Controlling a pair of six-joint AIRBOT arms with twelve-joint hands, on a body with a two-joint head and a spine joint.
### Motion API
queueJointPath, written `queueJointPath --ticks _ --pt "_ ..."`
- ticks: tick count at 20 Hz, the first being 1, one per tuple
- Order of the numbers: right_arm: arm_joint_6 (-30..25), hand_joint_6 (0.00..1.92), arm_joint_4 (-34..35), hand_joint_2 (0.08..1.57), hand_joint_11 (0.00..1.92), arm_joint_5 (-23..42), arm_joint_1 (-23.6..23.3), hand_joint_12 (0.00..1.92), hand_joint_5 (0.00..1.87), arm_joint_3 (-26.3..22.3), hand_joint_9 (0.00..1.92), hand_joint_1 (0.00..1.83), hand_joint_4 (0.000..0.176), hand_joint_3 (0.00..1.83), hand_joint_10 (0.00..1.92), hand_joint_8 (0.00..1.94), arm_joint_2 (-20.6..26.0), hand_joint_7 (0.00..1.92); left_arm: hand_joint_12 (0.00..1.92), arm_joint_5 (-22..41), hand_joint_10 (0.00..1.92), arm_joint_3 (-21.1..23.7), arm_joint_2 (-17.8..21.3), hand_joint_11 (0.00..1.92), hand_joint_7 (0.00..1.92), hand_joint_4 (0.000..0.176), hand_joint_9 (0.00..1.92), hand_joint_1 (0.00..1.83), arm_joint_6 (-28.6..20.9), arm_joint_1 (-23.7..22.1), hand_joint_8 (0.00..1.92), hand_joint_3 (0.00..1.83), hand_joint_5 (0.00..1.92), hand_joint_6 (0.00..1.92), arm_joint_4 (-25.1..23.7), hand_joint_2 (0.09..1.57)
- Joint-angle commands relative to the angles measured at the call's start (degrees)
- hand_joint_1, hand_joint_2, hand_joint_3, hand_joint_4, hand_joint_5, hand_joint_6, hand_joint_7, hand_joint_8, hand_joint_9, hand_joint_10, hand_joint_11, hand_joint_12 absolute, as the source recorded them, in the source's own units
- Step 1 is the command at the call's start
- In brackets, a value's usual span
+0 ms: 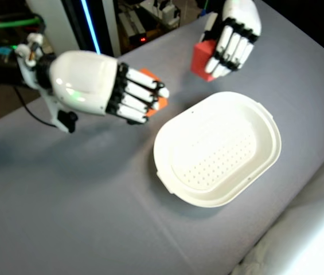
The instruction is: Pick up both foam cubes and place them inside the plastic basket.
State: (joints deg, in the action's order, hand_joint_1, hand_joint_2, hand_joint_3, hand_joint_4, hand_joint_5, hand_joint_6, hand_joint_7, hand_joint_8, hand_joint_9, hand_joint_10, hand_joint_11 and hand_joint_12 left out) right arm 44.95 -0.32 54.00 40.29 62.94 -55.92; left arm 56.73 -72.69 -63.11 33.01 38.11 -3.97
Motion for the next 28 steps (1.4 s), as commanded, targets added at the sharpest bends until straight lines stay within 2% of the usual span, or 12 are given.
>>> queueJointPath --ticks 1,4,5,6,7,8,10,12,17,18,22,28 --pt "0.0 1.42 0.5 1.23 0.79 2.2 -1.5 1.47 0.56 1.1 0.88 1.34 0.000 0.00 1.39 1.32 -1.0 0.76 1.67 1.2 1.33 -1.4 -1.2 0.73 0.79 0.000 0.82 1.45 -0.1 -1.2 1.24 0.00 0.63 1.26 1.5 1.20" --pt "0.3 1.50 2.1 1.26 0.60 -4.9 -5.8 1.53 0.54 6.9 0.76 1.33 0.000 0.00 1.51 1.35 -5.3 0.72 1.69 -6.0 1.48 -7.0 -5.6 0.69 0.75 0.000 0.79 1.37 -0.2 -5.8 1.35 0.00 0.61 1.28 2.5 1.23" --pt "0.3 1.04 3.2 1.27 0.45 -6.1 -6.0 1.52 0.37 8.4 0.59 1.04 0.000 0.00 1.13 0.92 -6.4 0.55 1.73 -7.7 1.32 -8.4 -6.6 0.57 0.59 0.000 0.63 1.13 -0.2 -6.6 1.09 0.00 0.66 1.40 2.9 1.27" --pt "0.9 0.14 4.2 1.19 0.04 -7.3 -6.3 1.37 0.04 9.4 0.08 0.40 0.020 0.00 0.70 0.25 -7.2 0.13 1.89 -9.1 0.93 -9.3 -7.3 0.08 0.19 0.000 0.10 0.91 0.2 -6.9 0.37 0.00 0.21 0.56 3.5 1.14" --pt "1.9 0.14 5.0 1.19 0.04 -8.9 -6.9 1.37 0.04 10.2 0.08 0.40 0.020 0.00 0.70 0.25 -7.9 0.13 1.89 -9.8 0.93 -10.0 -7.7 0.08 0.19 0.000 0.10 0.91 0.2 -7.0 0.37 0.00 0.21 0.56 4.0 1.14" --pt "2.5 0.03 5.4 1.08 0.01 -9.8 -7.3 0.73 0.01 10.6 0.02 0.32 0.097 0.00 0.14 0.05 -8.2 0.03 1.91 -10.1 0.19 -10.1 -7.7 0.01 0.04 0.074 0.02 0.74 0.3 -7.0 0.07 0.00 0.08 0.15 4.2 1.08" --pt "2.6 0.00 6.2 1.01 0.00 -10.5 -7.4 0.05 0.00 10.9 0.00 0.29 0.167 0.00 0.00 0.00 -8.3 0.00 1.92 -9.9 0.01 -9.6 -7.4 0.00 0.00 0.143 0.00 0.71 1.0 -6.6 0.00 0.00 0.00 0.01 5.2 1.01" --pt "2.6 0.00 6.5 0.96 0.00 -10.6 -7.4 0.00 0.00 10.9 0.00 0.21 0.160 0.00 0.00 0.00 -8.1 0.00 1.92 -9.3 0.00 -9.3 -7.0 0.00 0.00 0.175 0.00 0.68 1.1 -6.2 0.00 0.00 0.00 0.00 5.3 0.94" --pt "2.6 0.00 6.5 0.99 0.00 -2.9 -7.1 0.00 0.00 4.9 0.00 0.21 0.167 0.00 0.00 0.00 -3.2 0.00 1.92 0.9 0.00 -5.0 -2.7 0.00 0.00 0.166 0.00 0.49 0.3 -2.3 0.00 0.00 0.00 0.00 7.0 0.98" --pt "2.6 0.00 6.4 1.10 0.00 1.5 -5.7 0.00 0.00 2.5 0.00 0.11 0.139 0.04 0.00 0.00 -0.9 0.00 0.38 5.4 0.00 -3.1 -1.0 0.00 0.00 0.112 0.00 0.29 -0.2 -0.2 0.00 0.00 0.00 0.00 7.8 1.20" --pt "2.6 0.00 6.7 1.18 0.00 14.1 0.4 0.00 0.00 -3.6 0.00 0.12 0.100 0.01 0.00 0.00 4.2 0.00 0.08 16.4 0.00 0.5 2.0 0.00 0.00 0.145 0.00 0.46 -2.7 4.7 0.00 0.00 0.00 0.00 8.7 1.32" --pt "2.7 0.00 10.0 1.20 0.00 32.7 9.5 0.00 0.00 -9.5 0.00 0.22 0.082 0.00 0.00 0.00 9.4 0.00 0.00 30.3 0.00 6.9 6.7 0.00 0.00 0.166 0.00 0.32 -0.9 11.1 0.00 0.01 0.00 0.00 10.1 1.33"
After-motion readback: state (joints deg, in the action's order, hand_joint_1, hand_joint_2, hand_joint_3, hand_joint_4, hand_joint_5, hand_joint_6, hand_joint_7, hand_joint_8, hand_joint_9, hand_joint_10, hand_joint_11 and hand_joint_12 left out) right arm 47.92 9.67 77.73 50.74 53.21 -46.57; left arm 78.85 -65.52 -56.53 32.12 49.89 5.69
